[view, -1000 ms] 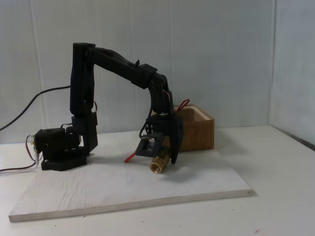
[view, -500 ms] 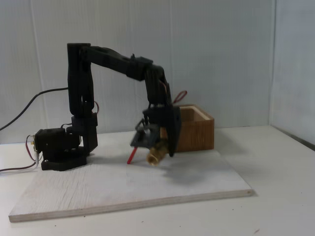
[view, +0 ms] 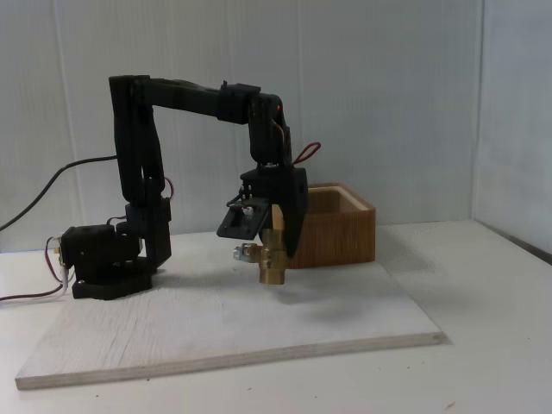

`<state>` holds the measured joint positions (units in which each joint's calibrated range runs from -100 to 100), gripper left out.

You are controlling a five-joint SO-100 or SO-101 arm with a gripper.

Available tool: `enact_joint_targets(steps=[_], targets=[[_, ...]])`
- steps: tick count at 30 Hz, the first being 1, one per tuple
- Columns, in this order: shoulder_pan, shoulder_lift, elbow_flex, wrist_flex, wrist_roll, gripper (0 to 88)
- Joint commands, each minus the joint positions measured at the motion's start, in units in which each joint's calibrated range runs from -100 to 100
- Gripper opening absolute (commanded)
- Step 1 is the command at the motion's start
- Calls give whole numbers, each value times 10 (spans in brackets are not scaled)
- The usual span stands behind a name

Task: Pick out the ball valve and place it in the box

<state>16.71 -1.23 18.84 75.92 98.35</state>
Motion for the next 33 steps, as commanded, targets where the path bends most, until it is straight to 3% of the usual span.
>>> enact_joint_targets(steps=[1, 7, 23, 33], targets=[[-3, -36, -39, 9, 2, 14], [-3, -63, -39, 16, 2, 14], [-11, -97, -169, 181, 1, 14], [-36, -95, -243, 188, -17, 14]])
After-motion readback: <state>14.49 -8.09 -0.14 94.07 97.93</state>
